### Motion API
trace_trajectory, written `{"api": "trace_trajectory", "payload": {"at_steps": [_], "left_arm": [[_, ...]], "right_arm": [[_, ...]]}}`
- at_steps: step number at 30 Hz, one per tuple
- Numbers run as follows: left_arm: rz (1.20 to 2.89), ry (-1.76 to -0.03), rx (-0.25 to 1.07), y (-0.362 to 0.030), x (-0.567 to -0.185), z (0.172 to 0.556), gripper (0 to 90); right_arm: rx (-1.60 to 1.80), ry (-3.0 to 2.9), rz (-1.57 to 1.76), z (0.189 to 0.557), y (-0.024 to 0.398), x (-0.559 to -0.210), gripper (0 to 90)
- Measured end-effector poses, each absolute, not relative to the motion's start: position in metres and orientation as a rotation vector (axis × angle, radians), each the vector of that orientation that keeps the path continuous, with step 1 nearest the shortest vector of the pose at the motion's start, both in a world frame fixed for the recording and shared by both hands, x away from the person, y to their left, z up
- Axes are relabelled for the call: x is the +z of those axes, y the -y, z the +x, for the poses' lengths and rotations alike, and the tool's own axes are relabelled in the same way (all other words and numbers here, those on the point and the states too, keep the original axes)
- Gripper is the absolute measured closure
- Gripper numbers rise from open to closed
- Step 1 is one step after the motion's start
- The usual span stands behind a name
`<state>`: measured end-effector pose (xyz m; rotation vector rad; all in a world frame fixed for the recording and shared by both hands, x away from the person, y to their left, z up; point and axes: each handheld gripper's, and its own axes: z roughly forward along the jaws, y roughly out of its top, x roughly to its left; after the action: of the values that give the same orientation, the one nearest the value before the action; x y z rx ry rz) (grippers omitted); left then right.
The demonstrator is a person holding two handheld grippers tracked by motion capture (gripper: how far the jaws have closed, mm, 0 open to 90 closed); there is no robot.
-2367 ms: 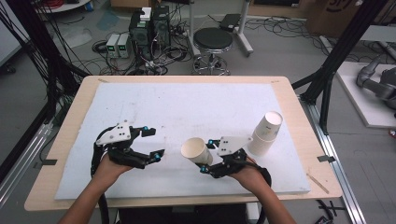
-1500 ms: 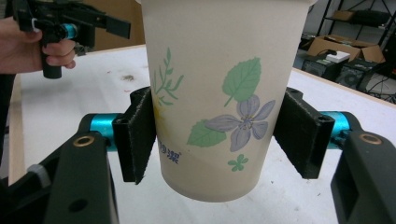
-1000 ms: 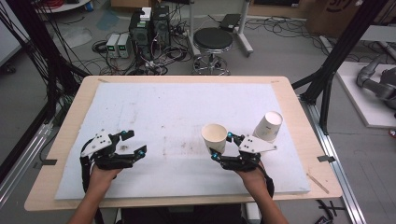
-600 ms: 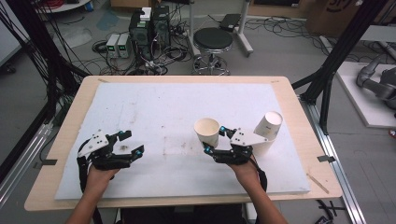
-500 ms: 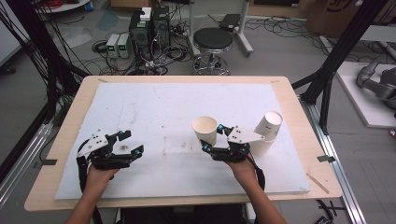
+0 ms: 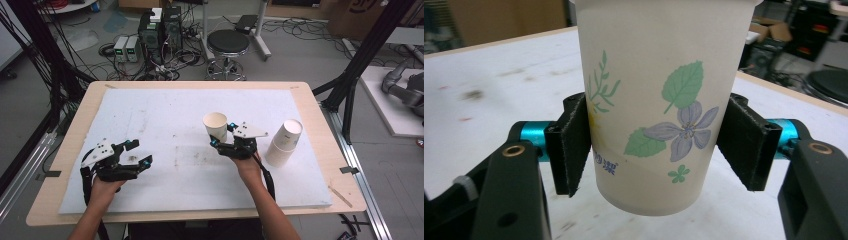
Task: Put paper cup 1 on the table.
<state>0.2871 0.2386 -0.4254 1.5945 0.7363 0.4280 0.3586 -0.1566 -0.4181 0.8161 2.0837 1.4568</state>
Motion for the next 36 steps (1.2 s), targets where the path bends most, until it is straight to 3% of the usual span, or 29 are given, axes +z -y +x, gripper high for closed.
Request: {"api": "trace_trajectory", "payload": {"at_steps": [16, 36], "left_arm": [[1.602, -0.739, 0.422, -0.237, -0.428, 0.288, 18.2], [1.622, -0.759, 0.416, -0.238, -0.430, 0.289, 18.7]], "right_arm": [[1.319, -2.062, 1.086, 0.408, 0.143, -0.449, 34.6], [1.055, -2.203, 1.079, 0.404, 0.146, -0.446, 35.0]]}}
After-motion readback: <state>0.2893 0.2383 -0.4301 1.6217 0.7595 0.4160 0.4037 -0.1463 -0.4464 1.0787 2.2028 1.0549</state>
